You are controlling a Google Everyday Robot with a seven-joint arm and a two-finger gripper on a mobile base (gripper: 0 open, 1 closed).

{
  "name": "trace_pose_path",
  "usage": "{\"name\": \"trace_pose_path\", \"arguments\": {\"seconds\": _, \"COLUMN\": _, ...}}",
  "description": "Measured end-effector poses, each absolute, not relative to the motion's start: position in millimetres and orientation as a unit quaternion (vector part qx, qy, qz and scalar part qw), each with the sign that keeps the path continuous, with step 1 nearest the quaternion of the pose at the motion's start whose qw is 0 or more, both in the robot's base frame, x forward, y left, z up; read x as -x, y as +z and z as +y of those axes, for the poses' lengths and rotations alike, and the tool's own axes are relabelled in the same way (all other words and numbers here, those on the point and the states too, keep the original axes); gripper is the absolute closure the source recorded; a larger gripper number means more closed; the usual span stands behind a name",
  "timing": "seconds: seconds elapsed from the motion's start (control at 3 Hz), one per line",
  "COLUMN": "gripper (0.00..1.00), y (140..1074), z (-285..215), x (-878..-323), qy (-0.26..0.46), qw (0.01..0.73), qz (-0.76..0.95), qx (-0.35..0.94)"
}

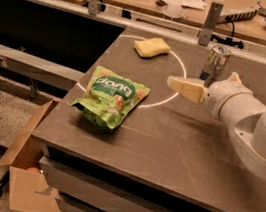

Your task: Move redbull can near sponge

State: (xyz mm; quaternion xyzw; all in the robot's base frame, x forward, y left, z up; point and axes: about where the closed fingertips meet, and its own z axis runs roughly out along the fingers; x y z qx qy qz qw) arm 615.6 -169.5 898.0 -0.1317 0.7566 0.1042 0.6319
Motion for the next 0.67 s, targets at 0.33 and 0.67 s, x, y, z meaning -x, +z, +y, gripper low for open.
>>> {"name": "trace_pose_path", "arguments": {"seconds": 0.33, "gripper": 0.03, "y": 895, "z": -180, "x": -646, "qy": 0.087, "qw": 0.627, "qz": 0.764, "qx": 0.126}}
{"name": "trace_pose_path", "arguments": {"seconds": 0.67, "gripper": 0.26, "y": 884, "z": -198, "x": -667, "qy": 0.080, "qw": 0.615, "qz": 0.775, "qx": 0.120}}
